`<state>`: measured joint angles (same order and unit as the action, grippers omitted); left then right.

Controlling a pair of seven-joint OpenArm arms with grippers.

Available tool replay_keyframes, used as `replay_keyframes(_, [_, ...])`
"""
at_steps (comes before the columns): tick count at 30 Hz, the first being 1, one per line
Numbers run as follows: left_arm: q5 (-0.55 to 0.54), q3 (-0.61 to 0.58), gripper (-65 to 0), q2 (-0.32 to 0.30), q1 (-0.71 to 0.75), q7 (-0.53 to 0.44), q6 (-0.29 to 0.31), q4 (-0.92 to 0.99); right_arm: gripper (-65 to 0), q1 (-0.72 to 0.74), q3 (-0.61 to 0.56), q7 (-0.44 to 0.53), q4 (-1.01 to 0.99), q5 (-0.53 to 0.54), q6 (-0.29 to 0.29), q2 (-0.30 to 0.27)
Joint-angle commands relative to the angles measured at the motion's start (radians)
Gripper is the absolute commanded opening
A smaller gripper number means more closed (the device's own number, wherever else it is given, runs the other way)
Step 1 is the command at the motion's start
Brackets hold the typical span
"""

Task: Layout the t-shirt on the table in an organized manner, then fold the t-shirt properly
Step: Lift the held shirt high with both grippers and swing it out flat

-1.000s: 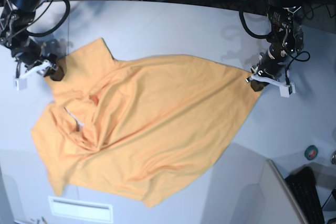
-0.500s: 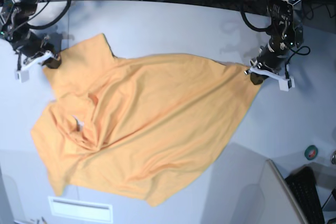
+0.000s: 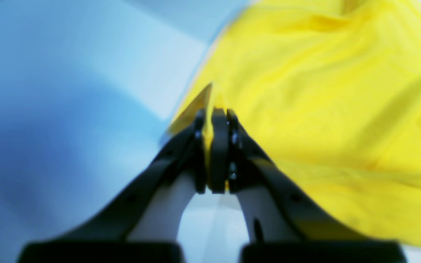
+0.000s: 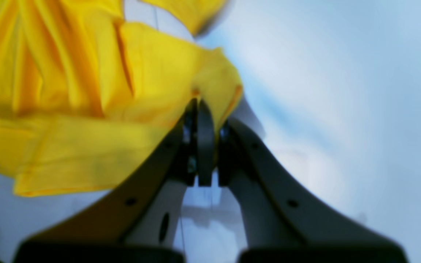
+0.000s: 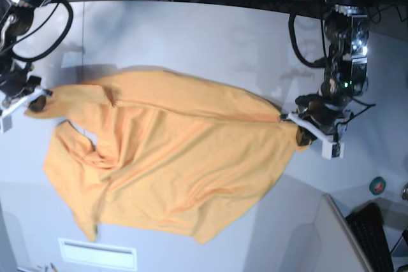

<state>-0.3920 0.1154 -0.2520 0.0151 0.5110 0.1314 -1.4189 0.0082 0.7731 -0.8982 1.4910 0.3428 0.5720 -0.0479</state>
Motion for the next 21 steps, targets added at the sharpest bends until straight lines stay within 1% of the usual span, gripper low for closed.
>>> replay_keyframes(1, [-0.005, -0.012, -65.0, -0.007, -0.068, -0.008, 0.003, 0.014, -65.0, 0.071, -0.013, 0.027, -0.01, 0.012, -0.005, -0.045])
replay_keyframes(2, [-0.005, -0.029, -65.0, -0.005, -0.117, 0.013, 0.003, 0.059, -65.0, 0.117, -0.031, 0.024, -0.048, 0.012, -0.01, -0.074])
replay_keyframes(3, [-0.005, -0.047, -65.0, -0.004, -0.159, 0.015, 0.003, 0.096, -65.0, 0.154, -0.053, 0.024, -0.082, 0.012, -0.027, -0.099])
replay_keyframes(5, [-0.005, -0.098, -65.0, 0.0, -0.257, 0.008, 0.003, 0.178, -65.0, 0.249, -0.117, 0.034, -0.178, 0.012, -0.089, -0.152])
replay_keyframes(7, [-0.005, -0.158, -65.0, 0.003, -0.36, 0.005, 0.003, 0.26, -65.0, 0.333, -0.177, 0.069, -0.28, 0.014, -0.131, -0.198])
replay_keyframes(10, [-0.005, -0.296, -65.0, 0.003, -0.531, 0.004, 0.003, 0.399, -65.0, 0.453, -0.263, 0.155, -0.422, 0.014, -0.139, -0.249])
replay_keyframes(13, [-0.005, -0.392, -65.0, 0.018, -0.674, 0.004, 0.003, 0.507, -65.0, 0.56, -0.337, 0.216, -0.534, 0.014, -0.139, -0.287])
replay_keyframes(17, [-0.005, -0.426, -65.0, 0.064, -0.823, 0.002, 0.003, 0.585, -65.0, 0.686, -0.41, 0.273, -0.64, 0.014, -0.139, -0.332])
replay_keyframes(21, [-0.005, -0.42, -65.0, 0.092, -0.952, 0.002, 0.0, 0.6, -65.0, 0.795, -0.459, 0.274, -0.649, 0.014, -0.139, -0.364])
